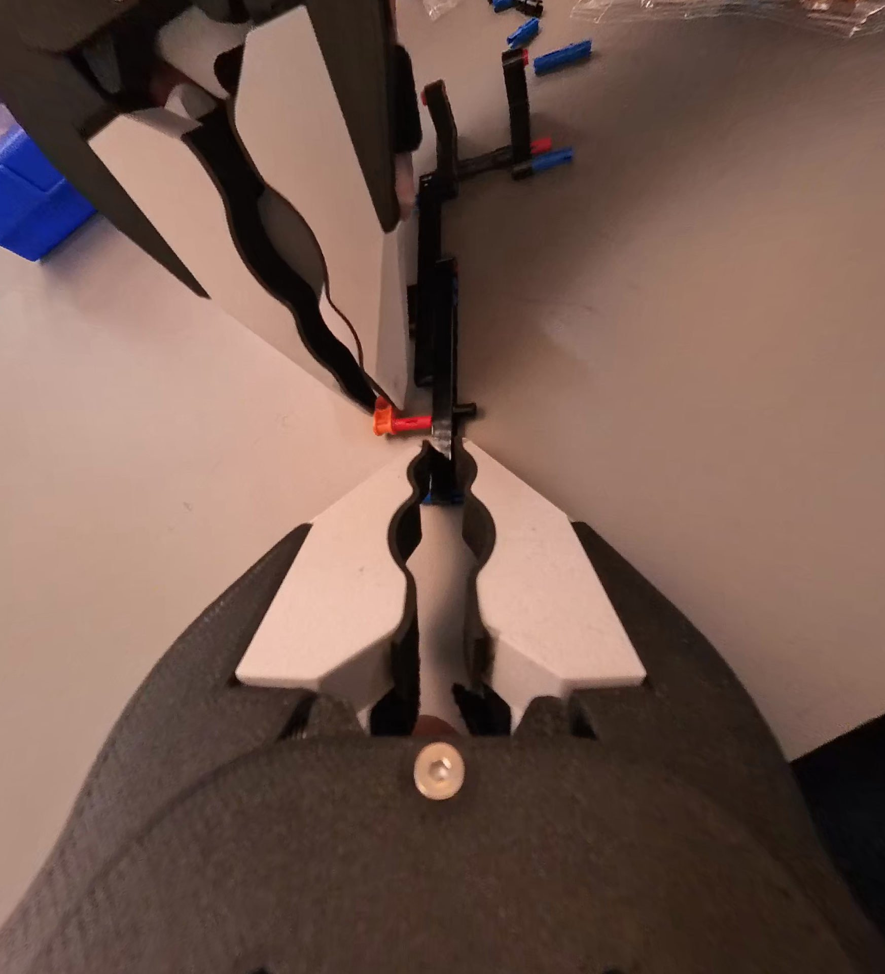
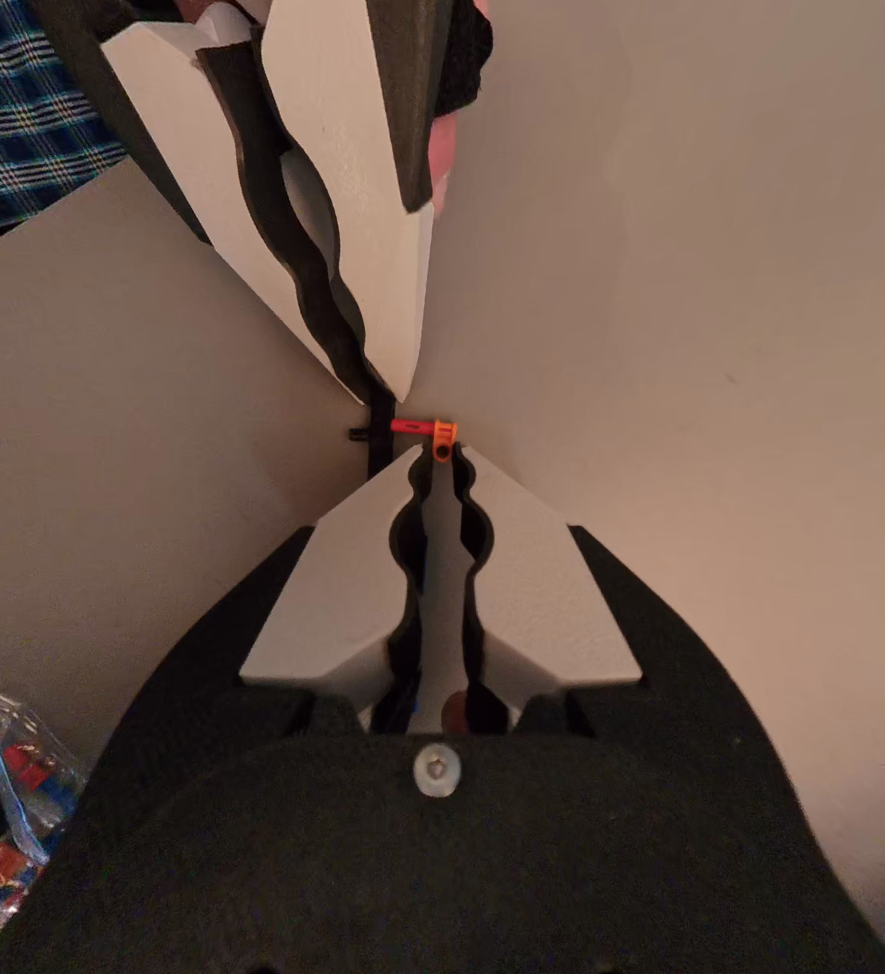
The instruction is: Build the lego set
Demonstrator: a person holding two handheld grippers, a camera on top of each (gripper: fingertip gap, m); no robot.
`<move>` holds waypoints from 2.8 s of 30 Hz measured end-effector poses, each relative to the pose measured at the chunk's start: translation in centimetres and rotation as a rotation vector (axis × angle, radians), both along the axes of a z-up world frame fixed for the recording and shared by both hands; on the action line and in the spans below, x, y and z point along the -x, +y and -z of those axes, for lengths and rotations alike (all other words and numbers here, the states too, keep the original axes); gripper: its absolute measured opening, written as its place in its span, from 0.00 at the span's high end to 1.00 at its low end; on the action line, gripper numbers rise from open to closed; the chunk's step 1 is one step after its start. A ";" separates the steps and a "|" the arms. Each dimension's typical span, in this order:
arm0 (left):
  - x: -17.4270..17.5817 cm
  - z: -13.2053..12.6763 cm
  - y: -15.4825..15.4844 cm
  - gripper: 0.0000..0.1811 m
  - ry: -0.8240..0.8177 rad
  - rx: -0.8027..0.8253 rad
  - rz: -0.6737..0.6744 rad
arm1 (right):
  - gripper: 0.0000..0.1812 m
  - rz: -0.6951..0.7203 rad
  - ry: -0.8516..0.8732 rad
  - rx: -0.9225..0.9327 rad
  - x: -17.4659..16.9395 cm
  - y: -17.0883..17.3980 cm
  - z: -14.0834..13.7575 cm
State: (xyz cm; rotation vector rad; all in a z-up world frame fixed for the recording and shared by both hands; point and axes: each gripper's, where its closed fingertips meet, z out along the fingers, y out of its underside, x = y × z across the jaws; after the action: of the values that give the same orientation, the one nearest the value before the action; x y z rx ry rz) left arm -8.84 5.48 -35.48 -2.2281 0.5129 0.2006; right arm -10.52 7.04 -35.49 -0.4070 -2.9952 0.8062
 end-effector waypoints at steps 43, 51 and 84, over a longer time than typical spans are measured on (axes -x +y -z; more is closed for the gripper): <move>-0.3 -0.4 0.3 0.97 0.315 -0.118 0.011 | 0.98 -0.025 0.131 0.022 -0.3 0.0 -1.1; -0.3 -0.4 0.4 0.97 0.316 -0.119 0.009 | 0.98 -0.022 0.144 0.032 0.1 0.1 -1.4; -0.3 0.0 0.5 0.97 0.106 -0.032 0.008 | 0.98 -0.037 0.060 0.035 -0.2 -0.3 -0.4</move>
State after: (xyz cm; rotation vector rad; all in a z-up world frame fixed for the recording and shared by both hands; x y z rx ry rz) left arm -8.54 5.97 -35.49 -2.1920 0.5718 0.3216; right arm -10.29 6.75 -35.07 -0.3234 -2.9449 0.8595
